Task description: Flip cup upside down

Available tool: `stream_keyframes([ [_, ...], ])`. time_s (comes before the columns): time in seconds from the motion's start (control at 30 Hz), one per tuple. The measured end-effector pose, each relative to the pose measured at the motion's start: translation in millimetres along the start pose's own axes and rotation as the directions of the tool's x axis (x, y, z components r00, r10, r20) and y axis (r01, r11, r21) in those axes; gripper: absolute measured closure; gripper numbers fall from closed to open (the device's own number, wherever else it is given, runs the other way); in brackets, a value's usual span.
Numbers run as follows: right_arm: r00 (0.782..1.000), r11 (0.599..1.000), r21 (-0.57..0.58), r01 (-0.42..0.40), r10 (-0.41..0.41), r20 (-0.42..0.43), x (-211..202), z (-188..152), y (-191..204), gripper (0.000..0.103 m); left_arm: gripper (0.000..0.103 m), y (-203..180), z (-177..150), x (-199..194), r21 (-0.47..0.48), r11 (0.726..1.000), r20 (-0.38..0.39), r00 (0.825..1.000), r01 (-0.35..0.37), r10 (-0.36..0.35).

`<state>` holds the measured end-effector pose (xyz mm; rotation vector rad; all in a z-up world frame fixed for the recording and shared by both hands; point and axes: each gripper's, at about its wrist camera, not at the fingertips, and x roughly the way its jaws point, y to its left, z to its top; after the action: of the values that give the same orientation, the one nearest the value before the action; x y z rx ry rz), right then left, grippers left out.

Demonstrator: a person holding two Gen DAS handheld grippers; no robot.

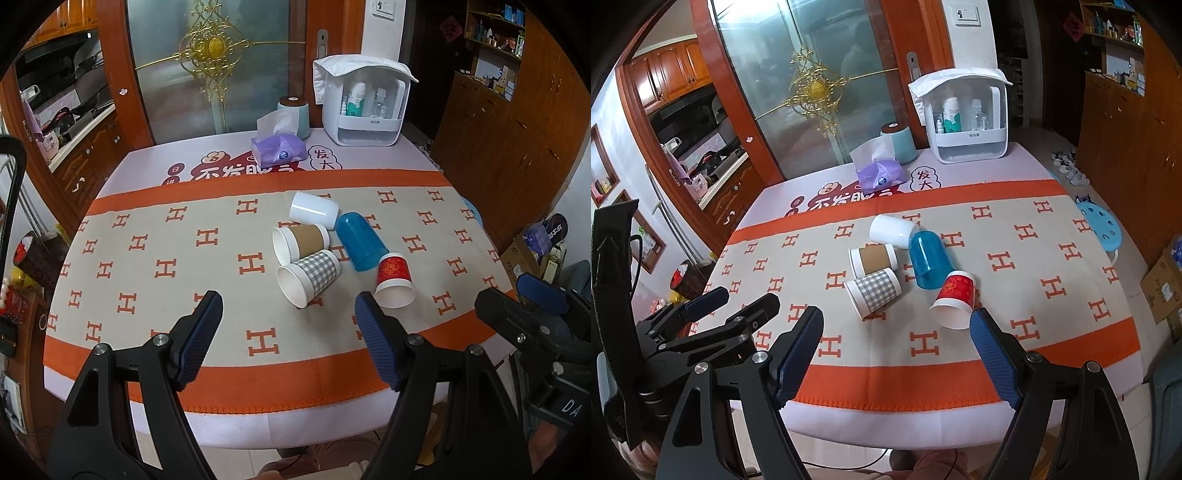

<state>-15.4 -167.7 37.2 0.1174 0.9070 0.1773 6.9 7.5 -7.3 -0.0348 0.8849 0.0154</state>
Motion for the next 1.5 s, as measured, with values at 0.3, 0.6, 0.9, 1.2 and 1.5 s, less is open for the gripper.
stream_keyframes([
  [0.3, 1.0, 1.0, -0.007, -0.009, 0.009, -0.011, 15, 5, 2, 0.02, 0.031, 7, 5, 9, 0.012, 1.0, -0.018, 1.0, -0.007, 0.007],
  [0.6, 0.999, 1.0, -0.013, -0.011, 0.011, -0.034, 41, 12, 4, 0.02, 0.031, 8, 12, 29, 0.039, 0.999, -0.057, 0.998, -0.017, 0.02],
  [0.9, 0.999, 1.0, -0.03, 0.0, -0.001, -0.051, 71, 17, -2, 0.021, 0.031, 6, 24, 57, 0.082, 0.997, -0.106, 0.994, 0.01, -0.001],
  [1.2, 0.995, 1.0, -0.002, -0.003, 0.003, -0.097, 116, 22, -26, 0.024, 0.031, 4, 40, 107, 0.169, 0.983, -0.199, 0.979, 0.071, -0.036],
  [1.5, 0.982, 0.999, 0.044, -0.021, 0.028, -0.185, 189, 24, -50, 0.029, 0.031, -3, 47, 186, 0.241, 0.962, -0.323, 0.945, 0.129, -0.046],
])
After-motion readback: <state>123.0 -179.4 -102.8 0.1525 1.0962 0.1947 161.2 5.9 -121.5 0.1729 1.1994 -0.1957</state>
